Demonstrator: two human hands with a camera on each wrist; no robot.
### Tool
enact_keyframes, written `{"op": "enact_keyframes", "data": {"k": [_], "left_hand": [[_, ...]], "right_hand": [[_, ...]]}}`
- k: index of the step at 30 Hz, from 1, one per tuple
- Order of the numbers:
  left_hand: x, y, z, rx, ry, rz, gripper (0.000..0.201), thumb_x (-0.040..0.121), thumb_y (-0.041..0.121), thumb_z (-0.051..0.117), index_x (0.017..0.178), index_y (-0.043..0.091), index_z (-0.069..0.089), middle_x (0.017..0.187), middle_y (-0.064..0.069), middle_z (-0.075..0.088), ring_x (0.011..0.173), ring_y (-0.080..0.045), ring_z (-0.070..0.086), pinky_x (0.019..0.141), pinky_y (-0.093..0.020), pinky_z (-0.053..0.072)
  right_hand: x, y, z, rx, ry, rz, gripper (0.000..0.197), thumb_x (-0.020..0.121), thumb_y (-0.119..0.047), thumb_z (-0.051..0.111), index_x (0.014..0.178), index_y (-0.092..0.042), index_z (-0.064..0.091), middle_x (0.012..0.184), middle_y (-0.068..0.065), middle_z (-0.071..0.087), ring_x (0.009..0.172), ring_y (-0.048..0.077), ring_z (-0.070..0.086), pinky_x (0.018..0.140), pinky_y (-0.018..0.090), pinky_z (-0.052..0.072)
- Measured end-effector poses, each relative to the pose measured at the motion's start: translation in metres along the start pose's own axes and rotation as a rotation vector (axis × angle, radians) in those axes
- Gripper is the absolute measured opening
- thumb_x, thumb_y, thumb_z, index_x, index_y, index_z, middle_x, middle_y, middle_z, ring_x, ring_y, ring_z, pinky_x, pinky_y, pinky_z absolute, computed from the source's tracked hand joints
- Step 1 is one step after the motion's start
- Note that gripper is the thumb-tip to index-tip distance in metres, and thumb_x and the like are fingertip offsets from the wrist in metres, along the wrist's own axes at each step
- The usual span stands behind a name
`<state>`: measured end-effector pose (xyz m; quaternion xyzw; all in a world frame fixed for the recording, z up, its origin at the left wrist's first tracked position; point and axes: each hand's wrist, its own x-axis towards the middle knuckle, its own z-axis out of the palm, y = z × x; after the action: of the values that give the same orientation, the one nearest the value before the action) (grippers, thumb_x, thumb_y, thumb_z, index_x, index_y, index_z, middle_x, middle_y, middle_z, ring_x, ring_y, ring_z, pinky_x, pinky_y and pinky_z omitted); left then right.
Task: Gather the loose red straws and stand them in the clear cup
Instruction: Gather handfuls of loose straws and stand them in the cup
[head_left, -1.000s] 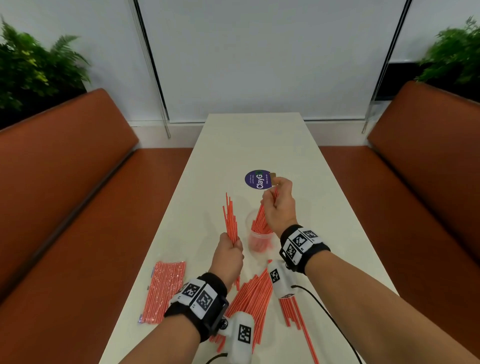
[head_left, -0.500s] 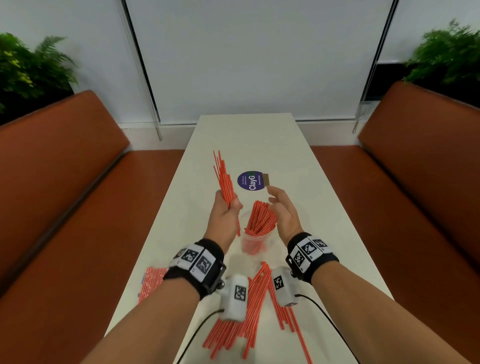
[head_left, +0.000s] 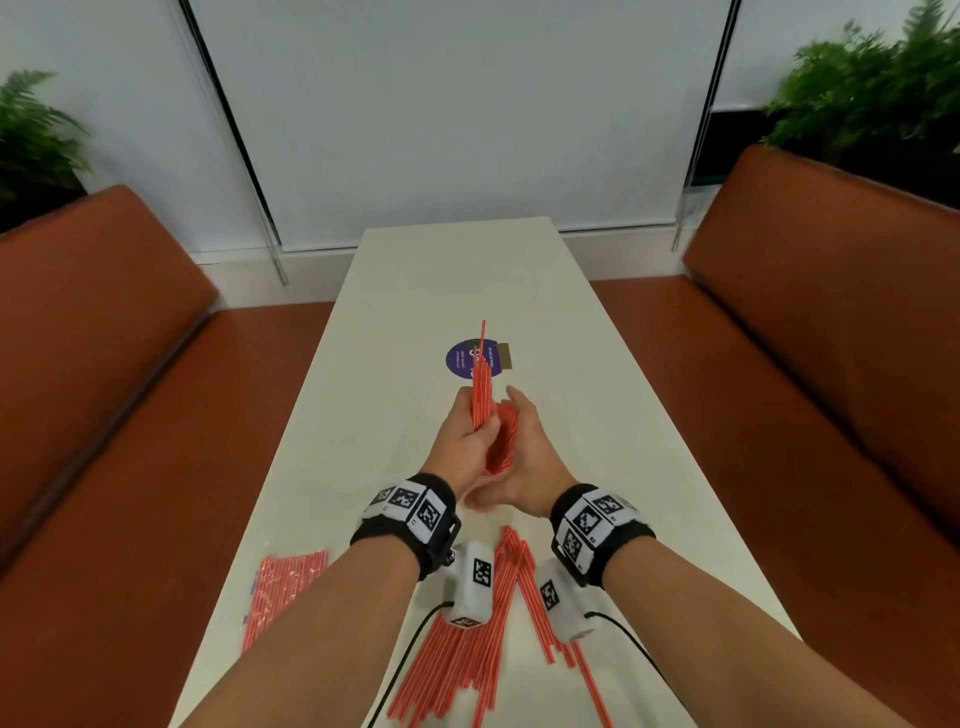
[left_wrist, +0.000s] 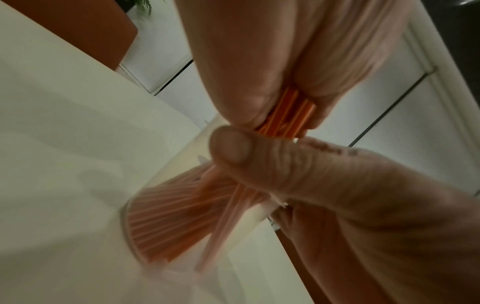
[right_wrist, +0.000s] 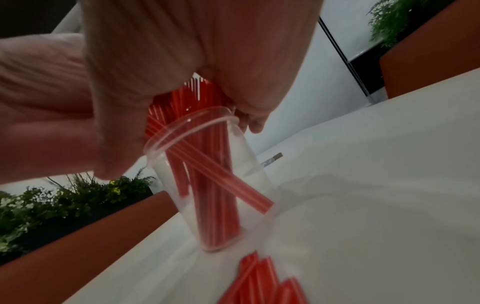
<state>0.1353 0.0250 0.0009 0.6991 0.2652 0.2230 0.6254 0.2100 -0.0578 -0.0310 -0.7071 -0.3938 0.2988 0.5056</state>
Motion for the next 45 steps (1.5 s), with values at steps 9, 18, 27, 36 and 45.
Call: {"op": "enact_keyframes", "data": {"k": [9,18,27,36,45], "left_hand": [[0.001,-0.003,0.002,0.086,0.04,0.081,0.022,0.089,0.001,0.054,0.098,0.021,0.05,0.078,0.006,0.056,0.072,-0.006,0.056,0.069,-0.017,0.046],[0.006,-0.012,0.007,0.108,0.163,0.165,0.017,0.08,0.005,0.068,0.081,0.015,0.055,0.071,0.003,0.055,0.066,-0.01,0.052,0.063,-0.016,0.048],[0.007,-0.021,-0.007,0.093,0.176,-0.06,0.067,0.079,0.059,0.053,0.136,0.024,0.048,0.133,0.009,0.05,0.123,-0.01,0.047,0.107,-0.029,0.036],[-0.001,-0.017,-0.024,0.231,-0.27,-0.176,0.08,0.055,0.006,0.054,0.133,0.024,0.044,0.134,-0.012,0.044,0.117,-0.025,0.055,0.091,-0.04,0.055],[-0.013,-0.022,-0.024,0.588,-0.204,-0.061,0.092,0.07,0.024,0.081,0.145,0.016,0.027,0.133,-0.004,0.033,0.114,-0.017,0.048,0.096,-0.023,0.038]], "right_hand": [[0.007,-0.007,0.004,-0.075,0.091,-0.072,0.132,0.039,-0.023,0.09,0.144,-0.031,0.01,0.136,-0.001,0.03,0.126,0.015,0.043,0.11,0.039,0.041],[0.007,-0.01,-0.004,-0.086,0.137,-0.073,0.109,0.054,0.011,0.082,0.145,-0.009,0.023,0.125,-0.002,0.026,0.105,-0.001,0.044,0.084,-0.003,0.036],[0.017,-0.006,-0.005,-0.144,0.33,-0.076,0.05,0.084,-0.008,0.064,0.132,-0.006,0.048,0.123,0.009,0.047,0.106,0.016,0.052,0.104,0.038,0.045],[0.021,-0.004,0.005,-0.374,0.117,-0.277,0.058,0.096,-0.03,0.05,0.148,-0.015,0.029,0.154,0.006,0.026,0.14,0.017,0.028,0.116,0.027,0.025],[0.027,-0.003,0.011,-0.46,0.324,-0.334,0.045,0.096,-0.009,0.044,0.141,-0.006,0.041,0.148,0.012,0.038,0.134,0.025,0.041,0.111,0.028,0.034]]}}
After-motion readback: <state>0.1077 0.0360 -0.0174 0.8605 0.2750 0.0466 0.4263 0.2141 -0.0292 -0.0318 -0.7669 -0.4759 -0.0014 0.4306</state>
